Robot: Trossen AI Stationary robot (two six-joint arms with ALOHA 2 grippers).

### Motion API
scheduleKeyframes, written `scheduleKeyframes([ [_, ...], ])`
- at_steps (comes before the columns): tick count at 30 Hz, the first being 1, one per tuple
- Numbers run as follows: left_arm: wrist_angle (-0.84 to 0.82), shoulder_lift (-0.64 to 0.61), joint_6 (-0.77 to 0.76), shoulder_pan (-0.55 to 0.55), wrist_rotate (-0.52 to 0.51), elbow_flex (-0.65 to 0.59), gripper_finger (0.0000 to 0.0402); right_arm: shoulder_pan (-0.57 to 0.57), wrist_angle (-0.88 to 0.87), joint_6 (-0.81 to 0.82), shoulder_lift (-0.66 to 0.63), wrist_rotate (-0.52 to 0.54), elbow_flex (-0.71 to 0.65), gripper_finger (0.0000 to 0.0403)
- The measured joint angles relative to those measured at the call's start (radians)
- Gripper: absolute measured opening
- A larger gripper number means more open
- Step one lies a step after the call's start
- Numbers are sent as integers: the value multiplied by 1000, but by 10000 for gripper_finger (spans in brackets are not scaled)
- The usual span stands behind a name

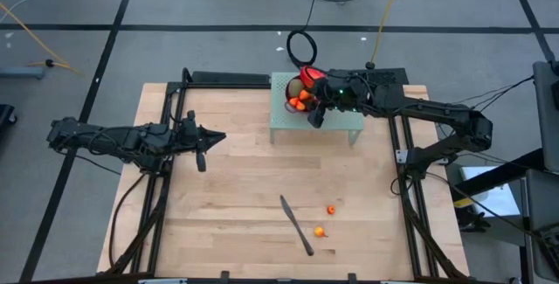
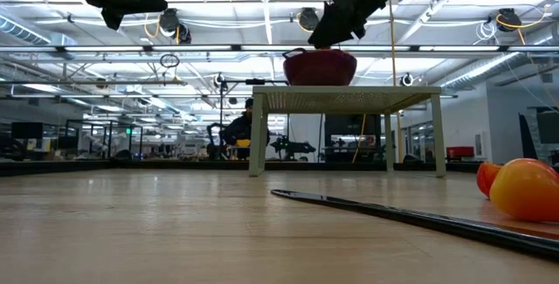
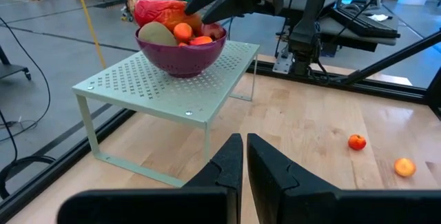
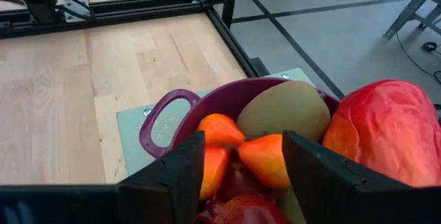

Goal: Pick & Place Fruit
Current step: Put the orange pear into the violet strainer bowl on the shelf

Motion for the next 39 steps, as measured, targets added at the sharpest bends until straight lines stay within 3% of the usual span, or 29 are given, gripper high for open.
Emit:
scheduleKeyframes([
  [8,0,0,1,0,0,0,21,0,23,-1,0,0,-1,205],
  [15,0,0,15,0,0,0,21,8,164,1,-24,2,-1,190],
  [24,0,0,14,0,0,0,21,62,196,-7,-90,67,-1,121],
  [39,0,0,8,0,0,0,21,109,-17,85,-264,79,-1,3],
])
